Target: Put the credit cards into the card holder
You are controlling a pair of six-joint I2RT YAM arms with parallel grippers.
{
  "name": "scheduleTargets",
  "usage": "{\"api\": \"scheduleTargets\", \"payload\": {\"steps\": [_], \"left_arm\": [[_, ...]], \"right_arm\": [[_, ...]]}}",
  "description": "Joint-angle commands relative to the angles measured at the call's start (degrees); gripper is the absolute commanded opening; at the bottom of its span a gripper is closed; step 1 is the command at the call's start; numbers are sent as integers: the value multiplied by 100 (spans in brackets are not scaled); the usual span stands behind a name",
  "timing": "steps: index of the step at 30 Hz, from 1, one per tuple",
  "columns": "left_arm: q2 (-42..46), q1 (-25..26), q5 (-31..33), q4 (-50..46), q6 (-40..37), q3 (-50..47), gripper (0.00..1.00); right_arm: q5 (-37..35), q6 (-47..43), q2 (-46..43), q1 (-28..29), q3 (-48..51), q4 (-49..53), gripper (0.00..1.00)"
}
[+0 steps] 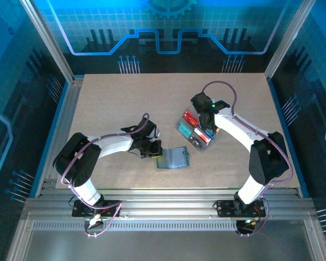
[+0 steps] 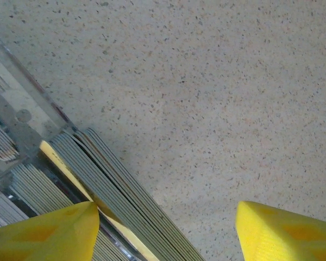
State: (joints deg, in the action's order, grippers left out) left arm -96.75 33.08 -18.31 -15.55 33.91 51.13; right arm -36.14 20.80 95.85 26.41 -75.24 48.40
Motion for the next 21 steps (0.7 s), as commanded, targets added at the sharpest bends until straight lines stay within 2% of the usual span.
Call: {"api": "scheduleTargets", "payload": {"steps": [1, 8, 14, 21], "left_arm": [[-197, 8, 51, 122, -47, -122, 0], [-207, 10, 3, 306, 63, -261, 0], [-210, 12, -59, 432, 147, -339, 0], [-212, 10, -77, 508, 206, -376, 0]], "right_arm": [[34, -216, 176, -59, -308, -34, 68], [-104, -216, 393, -145, -458, 79, 64], [-91, -208, 310, -181, -398, 99, 54], [-117, -199, 204, -226, -373, 134, 36]]}}
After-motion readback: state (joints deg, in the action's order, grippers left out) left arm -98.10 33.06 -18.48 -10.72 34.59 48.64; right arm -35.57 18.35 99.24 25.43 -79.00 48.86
